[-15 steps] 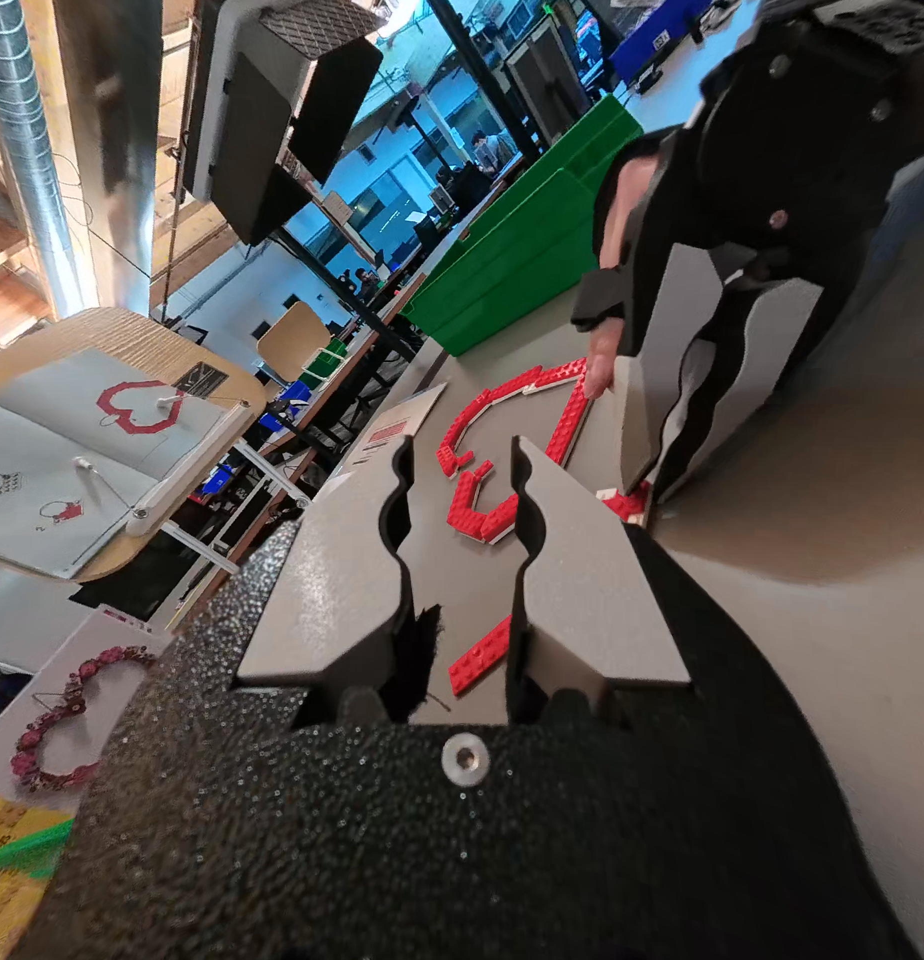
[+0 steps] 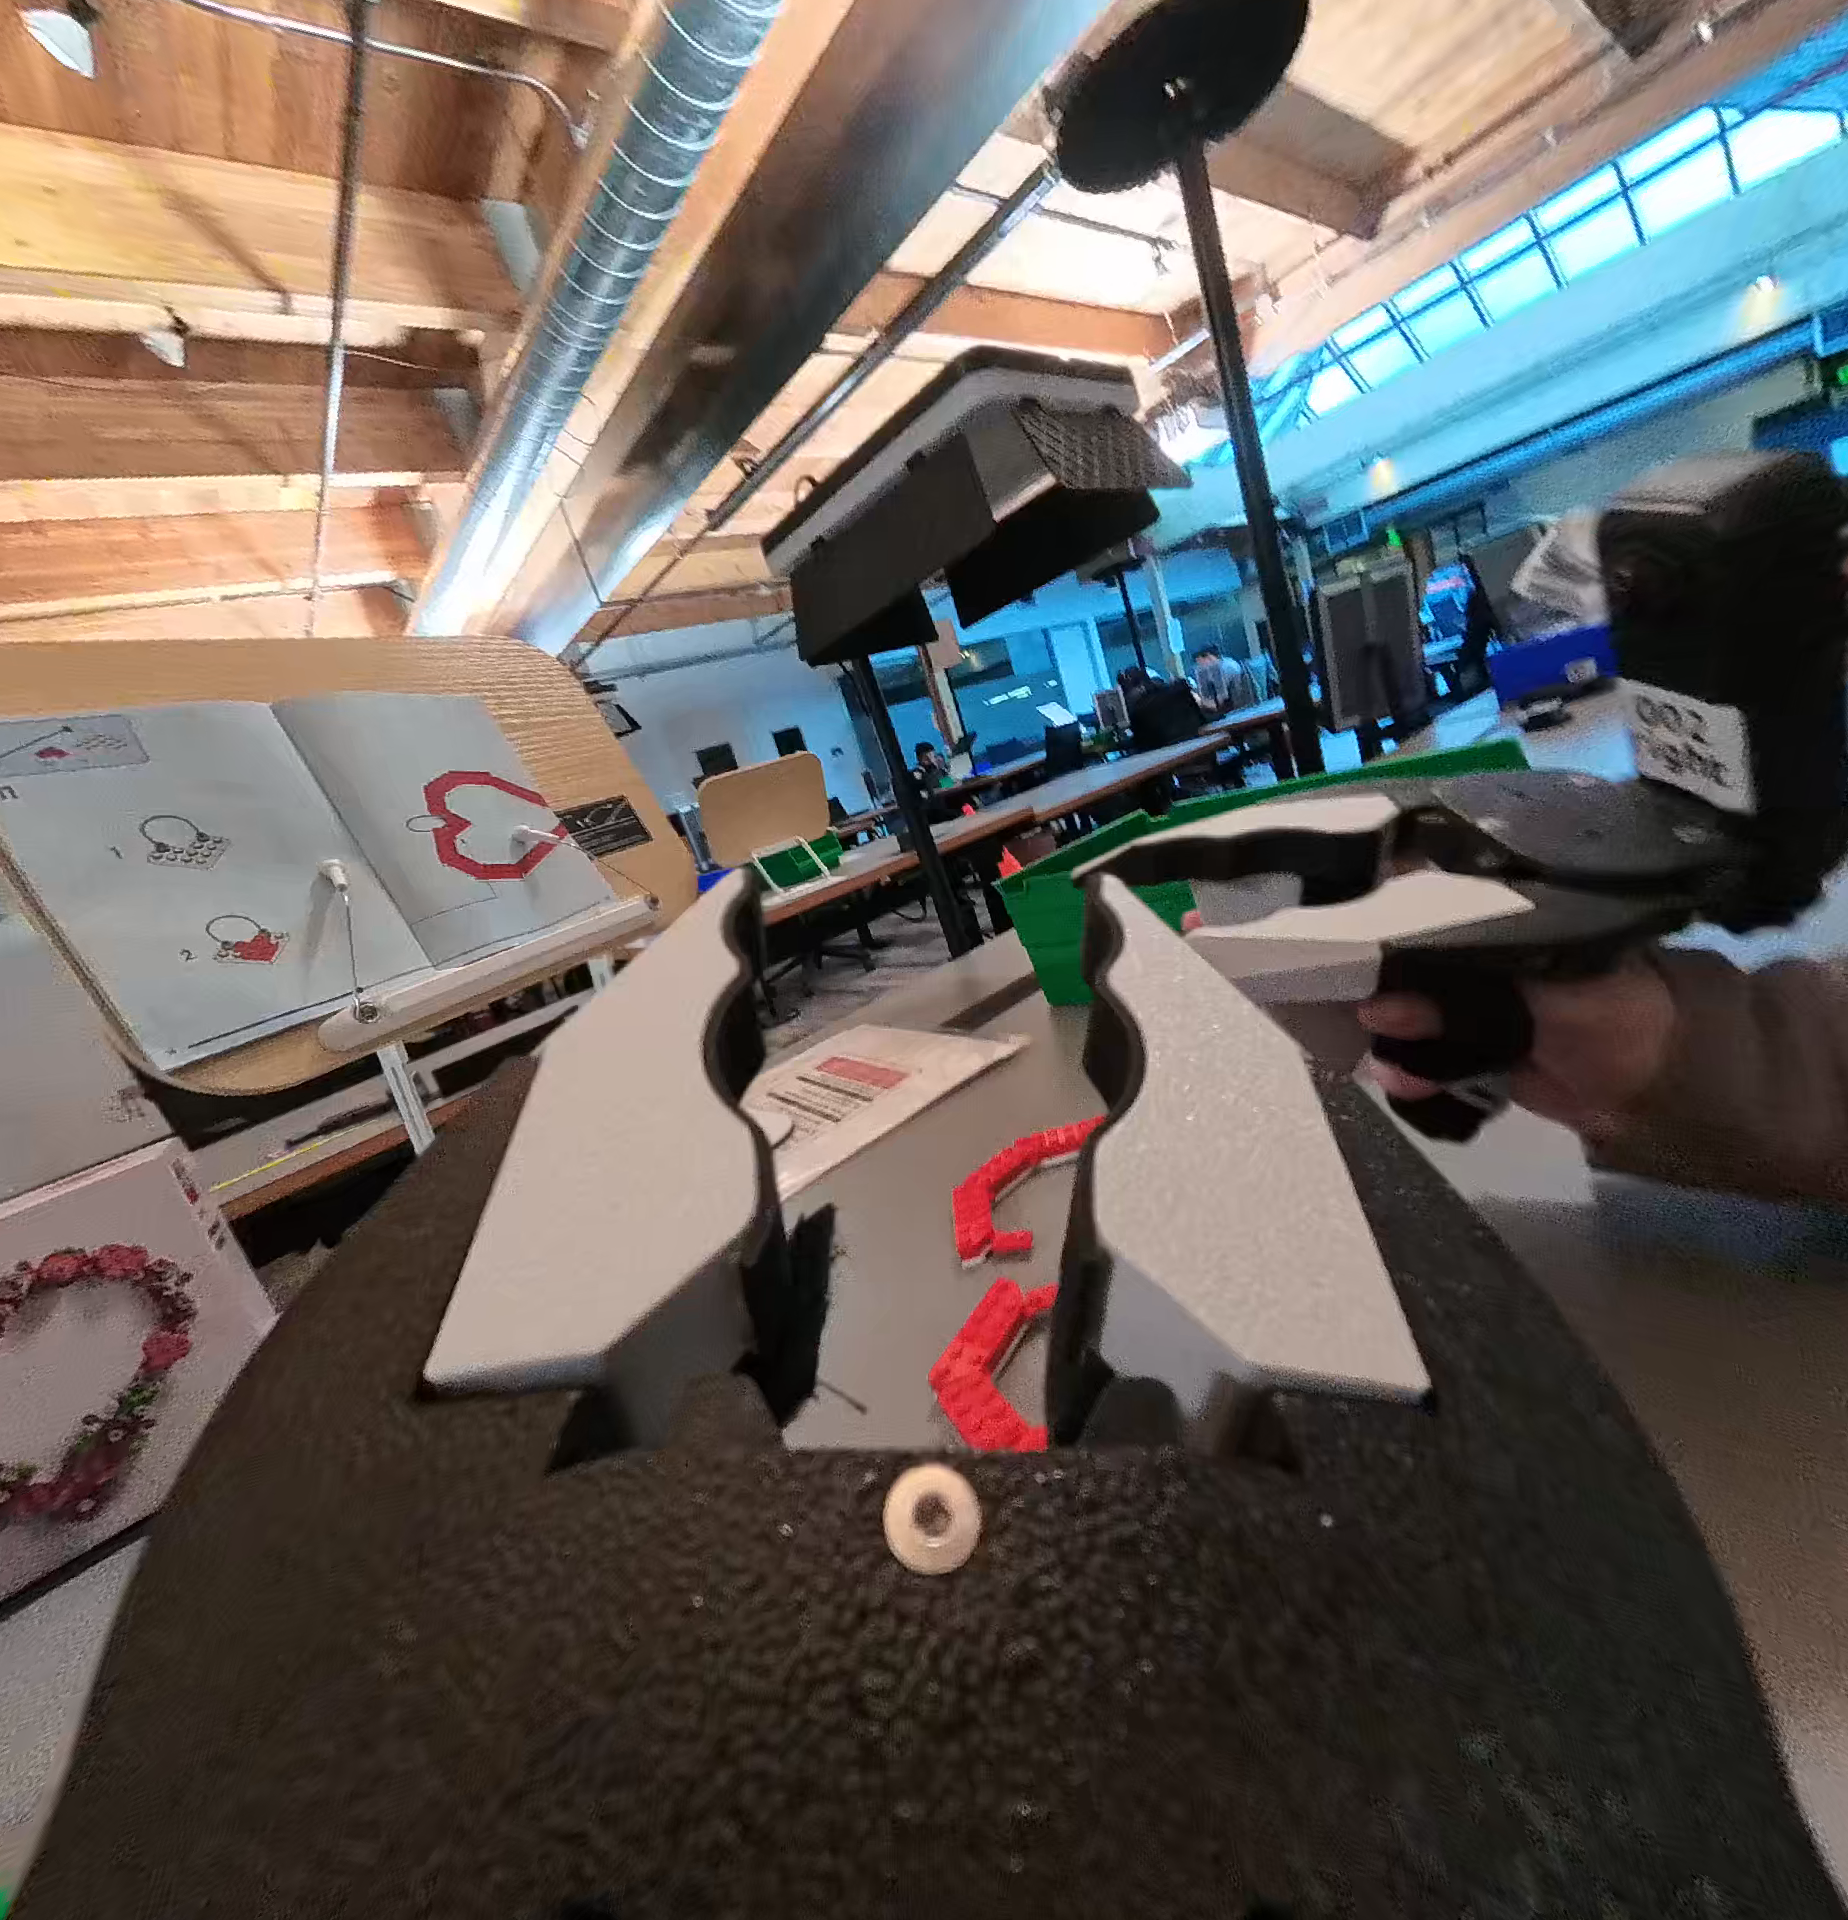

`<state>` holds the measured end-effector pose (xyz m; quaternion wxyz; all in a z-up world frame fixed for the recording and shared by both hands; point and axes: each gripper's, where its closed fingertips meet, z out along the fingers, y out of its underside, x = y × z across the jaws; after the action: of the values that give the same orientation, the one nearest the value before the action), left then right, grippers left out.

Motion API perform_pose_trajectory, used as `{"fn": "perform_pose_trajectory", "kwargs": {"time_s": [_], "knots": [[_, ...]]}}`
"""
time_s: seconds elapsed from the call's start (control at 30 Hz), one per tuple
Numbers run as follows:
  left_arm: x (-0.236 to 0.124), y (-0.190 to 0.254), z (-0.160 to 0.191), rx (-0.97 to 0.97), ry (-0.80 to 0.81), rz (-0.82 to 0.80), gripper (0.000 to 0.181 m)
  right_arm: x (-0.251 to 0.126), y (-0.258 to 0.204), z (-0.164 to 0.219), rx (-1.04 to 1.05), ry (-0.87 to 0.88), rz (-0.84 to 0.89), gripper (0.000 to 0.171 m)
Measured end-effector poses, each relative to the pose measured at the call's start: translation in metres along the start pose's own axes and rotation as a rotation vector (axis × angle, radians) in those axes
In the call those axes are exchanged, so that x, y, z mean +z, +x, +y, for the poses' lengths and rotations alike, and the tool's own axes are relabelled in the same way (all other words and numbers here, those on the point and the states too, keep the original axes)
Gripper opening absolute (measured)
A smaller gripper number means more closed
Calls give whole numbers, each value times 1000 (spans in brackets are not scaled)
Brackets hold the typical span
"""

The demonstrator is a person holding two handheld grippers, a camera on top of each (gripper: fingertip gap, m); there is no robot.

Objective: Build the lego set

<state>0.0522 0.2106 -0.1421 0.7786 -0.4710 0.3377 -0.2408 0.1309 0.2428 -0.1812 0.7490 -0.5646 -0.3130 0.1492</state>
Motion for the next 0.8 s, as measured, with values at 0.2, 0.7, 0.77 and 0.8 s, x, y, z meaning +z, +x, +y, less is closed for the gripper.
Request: {"fn": "perform_pose_trajectory", "kwargs": {"time_s": [0.2,0.7,0.77,0.8], "knots": [[22,-1,26,28,2,-141,64,-19,25,23,-160,-65,264,61],[30,-21,49,217,-22,-220,77,-49,91,7,-116,92,552,58],[35,-31,52,211,-21,-247,76,-43,100,8,-139,101,562,57],[38,-35,54,203,-18,-253,76,-38,105,11,-141,102,559,57]]}}
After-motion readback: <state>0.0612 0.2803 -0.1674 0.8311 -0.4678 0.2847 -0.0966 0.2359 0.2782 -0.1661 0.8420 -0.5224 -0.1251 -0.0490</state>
